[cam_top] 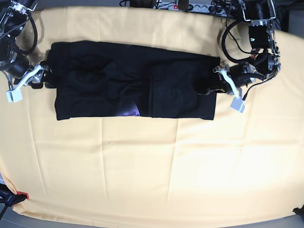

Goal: Fold the T-shirt properly
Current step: 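Push both strip ends inward toward the middle with both grippers, then grasp one half with the right gripper and fold it over the other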

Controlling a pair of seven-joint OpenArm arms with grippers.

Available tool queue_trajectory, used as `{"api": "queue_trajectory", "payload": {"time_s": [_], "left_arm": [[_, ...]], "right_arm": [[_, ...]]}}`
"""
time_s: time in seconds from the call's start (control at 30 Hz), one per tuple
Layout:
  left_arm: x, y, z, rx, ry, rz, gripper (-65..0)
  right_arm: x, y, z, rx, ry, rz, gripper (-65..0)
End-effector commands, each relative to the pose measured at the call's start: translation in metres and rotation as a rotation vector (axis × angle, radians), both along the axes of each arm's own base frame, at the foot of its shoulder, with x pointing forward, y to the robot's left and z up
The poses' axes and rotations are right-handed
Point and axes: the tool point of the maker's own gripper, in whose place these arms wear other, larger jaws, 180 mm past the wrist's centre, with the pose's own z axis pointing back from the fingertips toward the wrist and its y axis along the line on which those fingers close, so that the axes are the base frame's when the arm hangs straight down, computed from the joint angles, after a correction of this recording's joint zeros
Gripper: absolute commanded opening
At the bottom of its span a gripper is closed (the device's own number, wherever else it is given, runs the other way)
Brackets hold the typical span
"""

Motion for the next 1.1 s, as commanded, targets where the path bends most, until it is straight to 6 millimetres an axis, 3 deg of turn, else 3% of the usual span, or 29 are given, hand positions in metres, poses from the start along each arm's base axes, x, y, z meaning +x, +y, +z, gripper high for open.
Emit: {"api": "queue_trajectory", "payload": {"time_s": [0.0, 0.3, 0.57, 0.7, 0.77, 0.87, 0.9, 1.07], "left_arm": [[0.006, 0.002, 0.011, -0.013, -0.034, 0.009, -65.0], [0.007, 0.013, 0.011, 0.011, -0.02, 0.018, -65.0], [0.007, 0.014, 0.011, 0.014, -0.019, 0.018, -65.0], [0.007, 0.014, 0.011, 0.015, -0.018, 0.016, -65.0], [0.007, 0.014, 0.011, 0.015, -0.018, 0.016, -65.0], [0.007, 0.015, 0.015, 0.0, -0.025, 0.017, -65.0], [0.008, 0.016, 0.019, -0.016, -0.031, 0.018, -65.0], [0.014, 0.029, 0.047, -0.095, -0.086, 0.026, -65.0]], "right_arm": [[0.005, -0.004, 0.007, 0.018, -0.044, -0.016, -22.6], [-0.012, 0.015, -0.026, 0.246, -0.018, -0.02, -22.6], [-0.016, 0.08, -0.044, 0.341, 0.045, 0.107, -22.6], [-0.011, 0.095, -0.043, 0.347, 0.047, 0.159, -23.7], [-0.004, 0.094, -0.039, 0.343, 0.03, 0.16, -32.9], [0.004, 0.094, -0.033, 0.335, 0.016, 0.174, -59.9], [0.007, 0.094, -0.032, 0.332, 0.014, 0.181, -65.0], [0.02, 0.084, -0.023, 0.282, 0.003, 0.21, -65.0]]}}
